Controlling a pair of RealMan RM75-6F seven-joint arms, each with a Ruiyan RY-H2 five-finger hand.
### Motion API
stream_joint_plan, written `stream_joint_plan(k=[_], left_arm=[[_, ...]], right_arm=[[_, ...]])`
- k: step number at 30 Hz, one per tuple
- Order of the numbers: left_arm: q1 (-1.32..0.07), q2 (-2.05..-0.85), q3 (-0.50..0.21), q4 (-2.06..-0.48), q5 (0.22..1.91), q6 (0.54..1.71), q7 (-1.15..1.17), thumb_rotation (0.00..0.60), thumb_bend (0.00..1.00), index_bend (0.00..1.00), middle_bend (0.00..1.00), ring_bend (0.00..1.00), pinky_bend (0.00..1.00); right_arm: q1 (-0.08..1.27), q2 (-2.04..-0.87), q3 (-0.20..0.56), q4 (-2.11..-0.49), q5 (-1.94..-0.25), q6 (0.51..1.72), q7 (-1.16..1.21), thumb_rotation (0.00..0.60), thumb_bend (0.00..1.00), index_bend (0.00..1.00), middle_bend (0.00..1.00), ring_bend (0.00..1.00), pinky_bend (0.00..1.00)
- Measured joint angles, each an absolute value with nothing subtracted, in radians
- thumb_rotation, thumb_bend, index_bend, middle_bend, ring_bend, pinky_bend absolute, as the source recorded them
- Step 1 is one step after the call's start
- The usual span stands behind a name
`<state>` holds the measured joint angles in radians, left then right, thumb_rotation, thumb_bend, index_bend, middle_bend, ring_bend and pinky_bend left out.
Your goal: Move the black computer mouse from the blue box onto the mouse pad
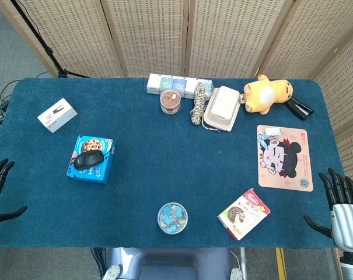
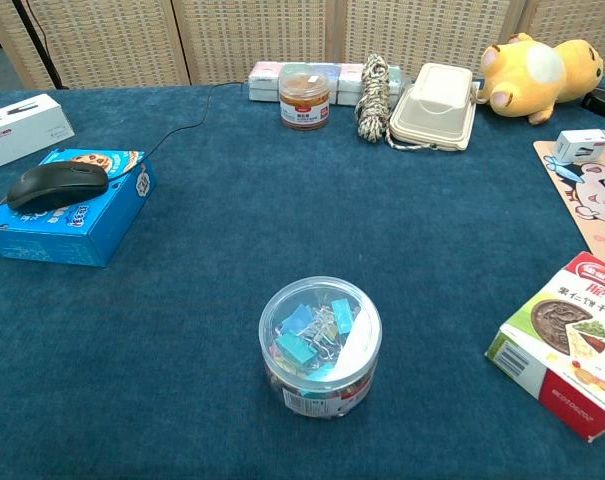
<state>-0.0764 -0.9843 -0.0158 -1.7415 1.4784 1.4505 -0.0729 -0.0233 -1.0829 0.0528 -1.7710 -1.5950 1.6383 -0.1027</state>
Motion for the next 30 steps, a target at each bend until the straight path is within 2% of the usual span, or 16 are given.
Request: stream_joint_plan(k=[13,23,26,30], left_arm=[[-0.107,-0.980,-0.012,-1.731,1.497,1.399,-0.104,0.600,0.00,0.00,0.00,0.00,0.00],[-0.220,-1.000,-0.055,-1.663,1.452,1.226,-0.223,0.600,0.00,0.00,0.00,0.00,0.00],[-0.276,-1.012,-0.077,-1.644,1.408,1.138,-0.219,0.600,0.00,0.00,0.00,0.00,0.07],[-0.343,-1.049,-0.107,-1.611,1.344,1.060,-0.168,0.600,0.00,0.00,0.00,0.03,0.21]], right_arm=[[-0.024,-1.069,0.048,-1.786,-1.595,1.627,-0.084,0.600,0.00,0.00,0.00,0.00,0.00],[-0.036,-1.055,0.040,-1.802,-1.617,1.645,-0.062,0.600,0.00,0.00,0.00,0.00,0.00],[-0.039,-1.047,0.038,-1.806,-1.626,1.652,-0.047,0.600,0.00,0.00,0.00,0.00,0.00],[-0.043,-1.039,0.038,-1.807,-1.626,1.658,-0.031,0.600,0.00,0.00,0.00,0.00,0.00]])
